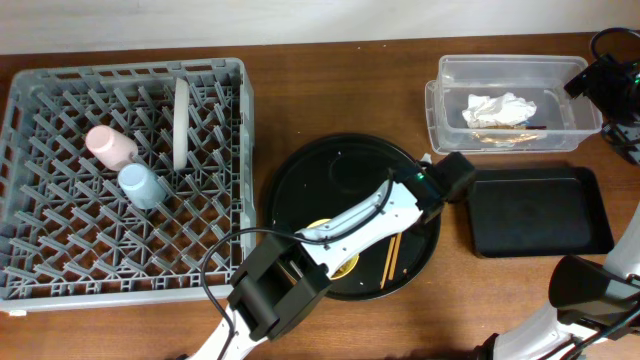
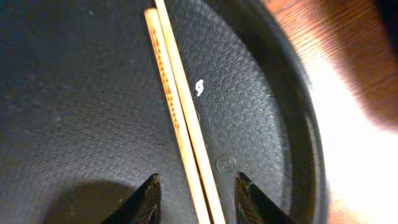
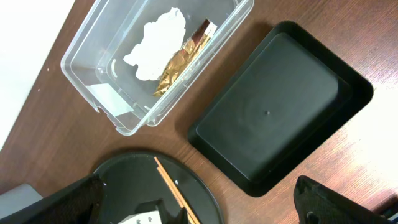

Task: Sort waste into correct bins and load items into the dishwasher rack
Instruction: 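Close the left gripper on one chopstick and lift it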

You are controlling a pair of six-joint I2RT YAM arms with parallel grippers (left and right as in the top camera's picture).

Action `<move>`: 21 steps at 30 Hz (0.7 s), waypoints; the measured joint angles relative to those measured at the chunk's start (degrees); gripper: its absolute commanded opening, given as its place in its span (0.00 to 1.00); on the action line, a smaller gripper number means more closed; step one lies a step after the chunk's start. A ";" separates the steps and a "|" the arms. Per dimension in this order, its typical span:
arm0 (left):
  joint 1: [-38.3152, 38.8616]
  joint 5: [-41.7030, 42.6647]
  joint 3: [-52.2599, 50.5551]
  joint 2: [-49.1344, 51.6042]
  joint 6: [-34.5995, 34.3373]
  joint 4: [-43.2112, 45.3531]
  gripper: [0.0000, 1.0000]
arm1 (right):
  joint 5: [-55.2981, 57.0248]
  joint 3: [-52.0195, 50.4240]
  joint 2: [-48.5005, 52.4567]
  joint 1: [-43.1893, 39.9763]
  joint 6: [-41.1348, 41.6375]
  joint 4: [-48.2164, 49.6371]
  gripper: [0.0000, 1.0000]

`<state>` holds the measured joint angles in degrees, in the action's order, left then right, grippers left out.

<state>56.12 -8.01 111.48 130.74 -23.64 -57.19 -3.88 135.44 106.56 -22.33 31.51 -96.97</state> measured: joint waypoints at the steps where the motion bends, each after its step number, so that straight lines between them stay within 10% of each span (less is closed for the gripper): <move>1: 0.00 0.00 1.20 0.00 0.00 -0.94 0.37 | 0.00 0.00 0.00 0.00 -0.02 0.00 0.99; 21: -4.07 1.01 -7.76 0.02 0.02 2.71 0.37 | 0.00 0.00 0.00 0.00 -0.02 0.00 0.99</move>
<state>52.05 -7.01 103.72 130.76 -23.62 -54.48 -3.88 135.44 106.56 -22.33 31.48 -96.97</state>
